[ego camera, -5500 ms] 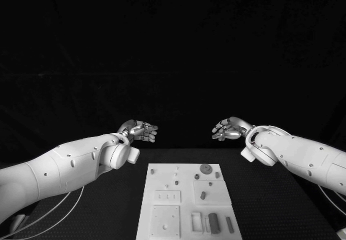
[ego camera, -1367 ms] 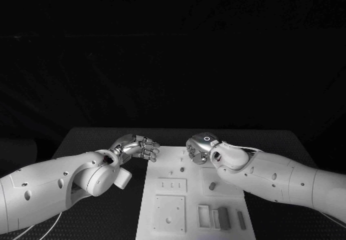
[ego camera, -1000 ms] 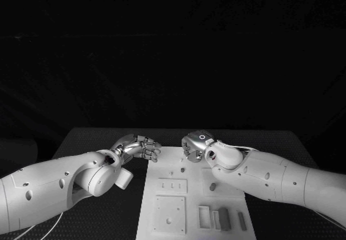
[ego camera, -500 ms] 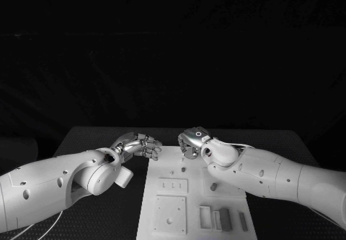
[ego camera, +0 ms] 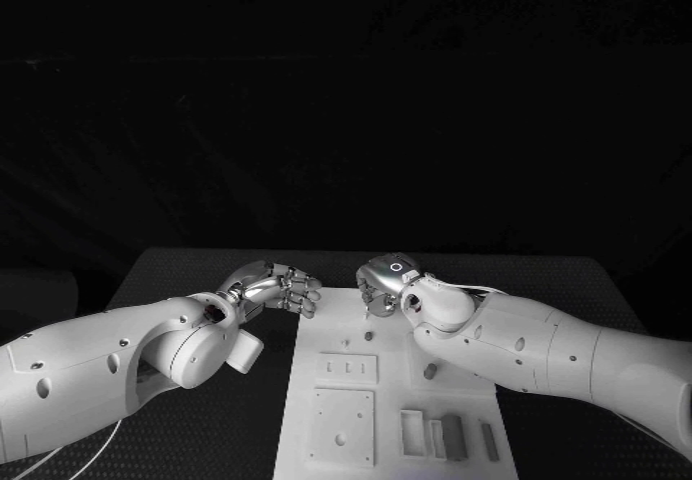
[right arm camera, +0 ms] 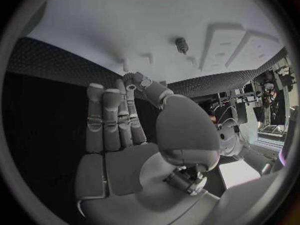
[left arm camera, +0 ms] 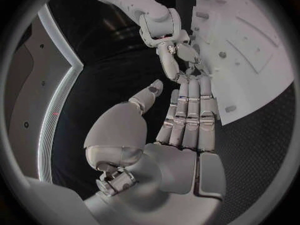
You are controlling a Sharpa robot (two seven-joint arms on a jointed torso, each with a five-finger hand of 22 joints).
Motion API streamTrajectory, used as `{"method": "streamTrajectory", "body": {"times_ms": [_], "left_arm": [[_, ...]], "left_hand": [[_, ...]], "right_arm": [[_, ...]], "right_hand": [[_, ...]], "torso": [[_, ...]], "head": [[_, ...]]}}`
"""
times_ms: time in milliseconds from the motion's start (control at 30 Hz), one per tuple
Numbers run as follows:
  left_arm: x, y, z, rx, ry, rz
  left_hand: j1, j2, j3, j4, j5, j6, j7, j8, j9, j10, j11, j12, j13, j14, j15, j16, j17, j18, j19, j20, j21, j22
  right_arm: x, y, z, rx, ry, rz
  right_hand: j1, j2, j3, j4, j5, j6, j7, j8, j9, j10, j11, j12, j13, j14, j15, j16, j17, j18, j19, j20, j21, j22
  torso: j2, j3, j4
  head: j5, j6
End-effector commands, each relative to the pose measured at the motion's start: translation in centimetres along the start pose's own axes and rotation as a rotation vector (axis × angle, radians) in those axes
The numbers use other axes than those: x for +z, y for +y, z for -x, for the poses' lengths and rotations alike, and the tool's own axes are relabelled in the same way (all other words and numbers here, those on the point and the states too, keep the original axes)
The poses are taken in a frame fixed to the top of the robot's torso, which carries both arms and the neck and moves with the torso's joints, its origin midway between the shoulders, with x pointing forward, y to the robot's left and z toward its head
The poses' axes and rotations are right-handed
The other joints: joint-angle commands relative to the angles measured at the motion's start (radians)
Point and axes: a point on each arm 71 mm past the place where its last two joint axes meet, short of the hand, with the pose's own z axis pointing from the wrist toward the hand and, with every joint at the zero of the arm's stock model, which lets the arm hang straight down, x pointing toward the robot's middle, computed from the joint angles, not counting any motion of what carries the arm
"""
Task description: Assemble the parts on the task board
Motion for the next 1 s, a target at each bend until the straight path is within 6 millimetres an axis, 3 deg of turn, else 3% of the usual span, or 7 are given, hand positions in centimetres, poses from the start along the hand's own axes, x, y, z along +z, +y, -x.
{"method": "streamTrajectory", "body": {"times_ms": [33, 1000], "left_arm": [[0.0, -0.25, -0.14, -0.002, 0.007, -0.009], [-0.01, -0.45, 0.01, 0.0, 0.006, -0.012]], "left_hand": [[-0.007, 0.0, 0.003, 0.004, 0.004, 0.003, 0.002, -0.004, -0.001, 0.006, 0.004, -0.005, 0.001, 0.008, 0.0, -0.007, 0.001, 0.019, 0.001, -0.005, -0.003, 0.001], [-0.007, -0.002, 0.003, 0.004, 0.004, 0.003, 0.003, -0.005, -0.001, 0.006, 0.004, -0.007, 0.002, 0.008, 0.0, -0.01, 0.004, 0.018, 0.0, -0.005, -0.004, 0.002]], "right_arm": [[-0.15, 0.01, -0.15, -0.021, 0.026, 0.006], [0.03, 0.06, -0.3, -0.029, 0.042, -0.001]], "right_hand": [[0.02, 0.011, 0.006, 0.002, 0.003, 0.005, 0.0, 0.002, 0.002, 0.023, -0.008, 0.002, 0.037, 0.003, -0.008, 0.005, -0.002, 0.055, 0.002, -0.008, 0.005, 0.025], [0.019, 0.011, 0.007, 0.002, 0.003, 0.005, 0.0, 0.001, 0.003, 0.023, -0.008, 0.001, 0.039, 0.002, -0.008, 0.006, -0.002, 0.055, 0.001, -0.008, 0.007, 0.024]], "torso": [[0.002, 0.0, 0.0001], [0.009, -0.0008, 0.0013]], "head": [[0.001, -0.002], [0.001, -0.003]]}}
